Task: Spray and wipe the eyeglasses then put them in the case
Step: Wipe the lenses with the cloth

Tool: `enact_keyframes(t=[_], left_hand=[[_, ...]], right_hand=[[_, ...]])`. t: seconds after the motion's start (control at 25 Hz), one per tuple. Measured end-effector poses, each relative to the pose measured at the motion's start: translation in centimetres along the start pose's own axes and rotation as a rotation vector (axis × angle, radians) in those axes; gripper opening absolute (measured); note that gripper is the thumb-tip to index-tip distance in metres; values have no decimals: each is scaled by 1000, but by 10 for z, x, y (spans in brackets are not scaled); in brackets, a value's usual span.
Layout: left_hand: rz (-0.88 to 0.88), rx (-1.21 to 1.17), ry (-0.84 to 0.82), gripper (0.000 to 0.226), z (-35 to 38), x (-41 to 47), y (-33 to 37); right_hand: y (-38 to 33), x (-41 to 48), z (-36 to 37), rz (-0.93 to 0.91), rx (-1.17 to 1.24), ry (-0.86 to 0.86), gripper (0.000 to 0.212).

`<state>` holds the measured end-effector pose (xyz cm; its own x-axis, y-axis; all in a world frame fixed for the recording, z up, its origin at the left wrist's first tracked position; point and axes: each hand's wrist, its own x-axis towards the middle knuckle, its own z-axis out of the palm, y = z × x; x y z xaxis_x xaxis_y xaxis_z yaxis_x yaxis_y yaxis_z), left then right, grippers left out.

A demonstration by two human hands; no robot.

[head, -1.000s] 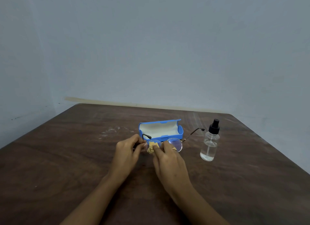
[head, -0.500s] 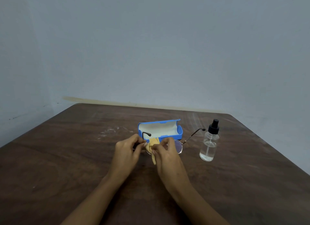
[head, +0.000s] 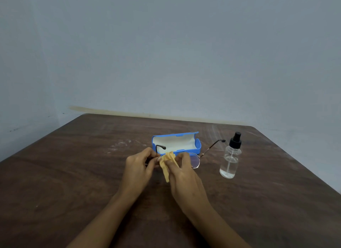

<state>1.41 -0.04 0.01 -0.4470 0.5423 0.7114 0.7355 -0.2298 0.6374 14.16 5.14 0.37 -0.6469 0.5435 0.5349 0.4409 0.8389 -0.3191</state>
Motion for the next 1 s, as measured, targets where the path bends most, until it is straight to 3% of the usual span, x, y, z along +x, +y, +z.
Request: enact_keyframes(t=[0.12, 0.24, 0.36, 0.52, 0.64, 0.8, 1.0], left_hand=[[-15, -29, 11, 47, 0, 0, 0], [-28, -37, -15, 43, 1, 0, -1], [-34, -44, -10, 45, 1, 0, 1], [-11, -2, -15, 46, -1, 1, -4], [-29, 40, -26, 27, -2, 1, -8], [-64, 3, -21, 43, -1, 2, -3], [-10, 11, -56, 45, 0, 2, -3]], right_hand=[[2, 0, 7, -62, -213, 102, 37], [4, 4, 16, -109, -321, 189, 32], [8, 8, 24, -143, -392, 258, 41], [7, 7, 26, -227, -365, 261, 43], [5, 4, 23, -266, -373, 260, 41], [5, 4, 19, -223, -397, 328, 41], [10, 8, 23, -196, -364, 347, 37]])
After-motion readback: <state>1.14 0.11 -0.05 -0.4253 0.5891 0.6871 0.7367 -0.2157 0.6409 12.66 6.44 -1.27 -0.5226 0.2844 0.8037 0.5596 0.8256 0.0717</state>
